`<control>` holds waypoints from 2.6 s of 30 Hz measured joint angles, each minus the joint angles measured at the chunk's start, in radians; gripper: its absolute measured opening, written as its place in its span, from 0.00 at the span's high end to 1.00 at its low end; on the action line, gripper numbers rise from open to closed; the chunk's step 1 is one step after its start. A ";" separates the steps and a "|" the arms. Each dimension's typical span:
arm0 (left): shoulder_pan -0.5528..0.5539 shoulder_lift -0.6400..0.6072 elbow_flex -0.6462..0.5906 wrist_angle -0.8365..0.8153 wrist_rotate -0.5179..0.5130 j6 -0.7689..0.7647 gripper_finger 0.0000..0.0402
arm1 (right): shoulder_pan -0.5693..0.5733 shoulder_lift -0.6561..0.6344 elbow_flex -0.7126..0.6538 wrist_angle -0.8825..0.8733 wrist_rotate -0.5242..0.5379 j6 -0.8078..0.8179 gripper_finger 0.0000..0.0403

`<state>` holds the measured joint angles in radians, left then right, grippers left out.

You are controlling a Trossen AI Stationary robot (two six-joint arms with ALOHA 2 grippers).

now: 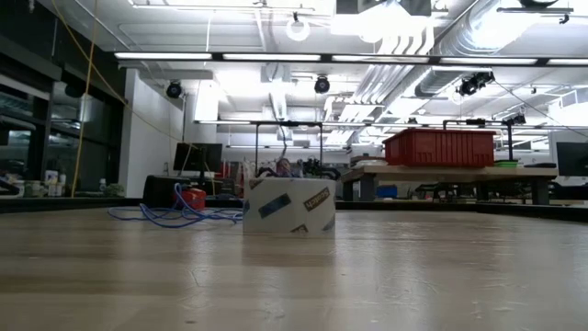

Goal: Coil cords
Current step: Coil the blue wire on the spool

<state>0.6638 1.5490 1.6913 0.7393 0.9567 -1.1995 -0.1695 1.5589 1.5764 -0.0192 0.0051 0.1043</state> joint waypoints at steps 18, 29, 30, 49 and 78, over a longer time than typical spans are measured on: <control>-0.005 0.000 0.000 -0.001 -0.017 0.017 1.00 | -0.016 0.101 -0.001 0.067 0.115 -0.132 0.53; -0.001 0.000 0.000 -0.001 -0.024 0.051 1.00 | -0.022 0.120 -0.001 0.067 0.122 -0.147 0.87; 0.002 0.000 0.000 -0.001 -0.025 0.056 1.00 | -0.021 0.120 -0.001 0.068 0.122 -0.146 0.93; 0.263 -0.100 0.000 -0.325 0.155 0.163 1.00 | 0.060 -0.036 -0.001 -0.160 0.144 -0.082 1.00; 0.043 -0.188 -0.010 -1.183 0.196 0.465 1.00 | 0.034 -0.148 -0.001 -0.133 0.196 -0.131 1.00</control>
<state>0.7064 1.3609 1.6810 -0.4438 1.1526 -0.7349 -0.1355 1.4105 1.5753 -0.1518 0.2008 -0.0269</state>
